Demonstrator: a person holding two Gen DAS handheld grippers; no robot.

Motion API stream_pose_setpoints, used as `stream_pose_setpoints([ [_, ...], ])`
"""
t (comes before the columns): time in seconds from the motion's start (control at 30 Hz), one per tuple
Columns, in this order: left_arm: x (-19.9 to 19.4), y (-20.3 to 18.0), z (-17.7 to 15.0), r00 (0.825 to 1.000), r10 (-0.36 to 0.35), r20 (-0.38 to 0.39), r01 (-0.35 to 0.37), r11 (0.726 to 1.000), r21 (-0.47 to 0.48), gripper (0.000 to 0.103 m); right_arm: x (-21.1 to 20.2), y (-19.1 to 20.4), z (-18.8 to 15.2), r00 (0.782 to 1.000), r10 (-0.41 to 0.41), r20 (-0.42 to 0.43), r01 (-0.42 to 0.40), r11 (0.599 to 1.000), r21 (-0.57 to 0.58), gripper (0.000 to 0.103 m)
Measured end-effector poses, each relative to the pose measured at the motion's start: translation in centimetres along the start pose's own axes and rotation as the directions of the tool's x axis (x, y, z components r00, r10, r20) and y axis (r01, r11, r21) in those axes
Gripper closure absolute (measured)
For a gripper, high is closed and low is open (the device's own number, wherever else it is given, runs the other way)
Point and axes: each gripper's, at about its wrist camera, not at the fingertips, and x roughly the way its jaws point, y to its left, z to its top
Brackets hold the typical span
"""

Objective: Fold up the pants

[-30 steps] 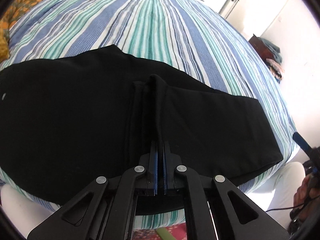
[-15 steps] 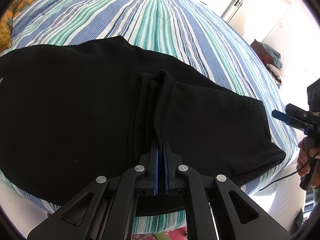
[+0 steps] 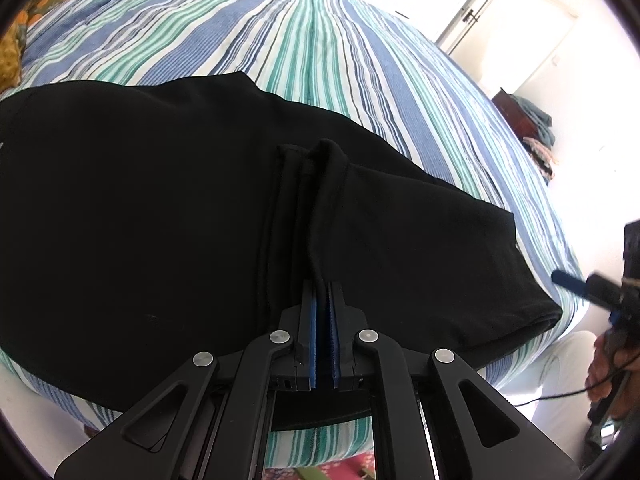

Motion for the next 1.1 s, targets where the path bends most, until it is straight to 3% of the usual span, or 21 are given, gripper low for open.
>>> stream_pose_setpoints([
  [0.1,-0.6,-0.1,0.0,1.000,-0.017,0.013,0.017,1.000,-0.014,0.094,1.6,-1.4,-4.0,0.996,-0.024,-0.084,0.026,0.999,0.019,0.003],
  [0.13,-1.3,-0.3,0.0,0.999,-0.025,0.024,0.026,0.999,-0.024,0.084,2.4,-1.8,-4.8,0.995,-0.039,-0.092,0.041,0.999,0.019,0.003],
  [0.17,-2.1,-0.5,-0.1,0.998,-0.033,0.045,0.035,0.999,-0.031,0.062,2.3,-1.8,-5.1,0.997,-0.044,-0.062,0.045,0.999,0.008,0.003],
  [0.2,-3.2,-0.7,-0.3,0.996,-0.026,0.082,0.028,0.999,-0.034,0.047,2.0,-1.4,-5.1,0.998,-0.048,-0.038,0.048,0.999,0.007,0.003],
  [0.23,-4.4,-0.9,-0.6,0.992,-0.011,0.127,0.015,0.999,-0.034,0.022,1.4,-1.2,-4.7,0.999,-0.049,-0.017,0.050,0.999,0.017,0.003],
  [0.27,-5.5,-1.0,-1.1,0.985,0.002,0.175,0.004,0.999,-0.032,0.012,0.7,-1.0,-4.4,0.999,-0.041,0.014,0.040,0.999,0.030,0.003],
  [0.37,-7.5,-0.8,-2.0,0.972,0.019,0.232,-0.014,1.000,-0.023,0.012,-1.5,0.3,-3.6,0.989,-0.055,0.135,0.055,0.998,0.005,0.002],
  [0.53,-7.7,0.8,-2.7,0.974,0.072,0.216,-0.057,0.996,-0.075,0.012,-2.1,1.9,-4.4,0.948,-0.209,0.241,0.230,0.971,-0.060,0.000],
  [0.67,-7.5,1.3,-2.9,0.971,0.110,0.211,-0.091,0.991,-0.099,0.012,-1.5,2.0,-5.6,0.912,-0.319,0.259,0.346,0.936,-0.067,0.000],
  [0.73,-7.3,1.4,-3.0,0.971,0.125,0.205,-0.106,0.990,-0.097,0.012,-1.6,2.1,-5.6,0.902,-0.336,0.270,0.368,0.927,-0.077,0.000],
  [0.9,-7.7,1.1,-3.5,0.966,0.161,0.204,-0.145,0.985,-0.090,0.012,-1.8,3.1,-5.6,0.854,-0.391,0.343,0.455,0.881,-0.130,0.000],
  [1.1,-8.0,1.2,-4.0,0.960,0.193,0.204,-0.177,0.980,-0.094,0.012,-2.1,2.9,-5.7,0.845,-0.408,0.344,0.472,0.873,-0.124,0.000],
])
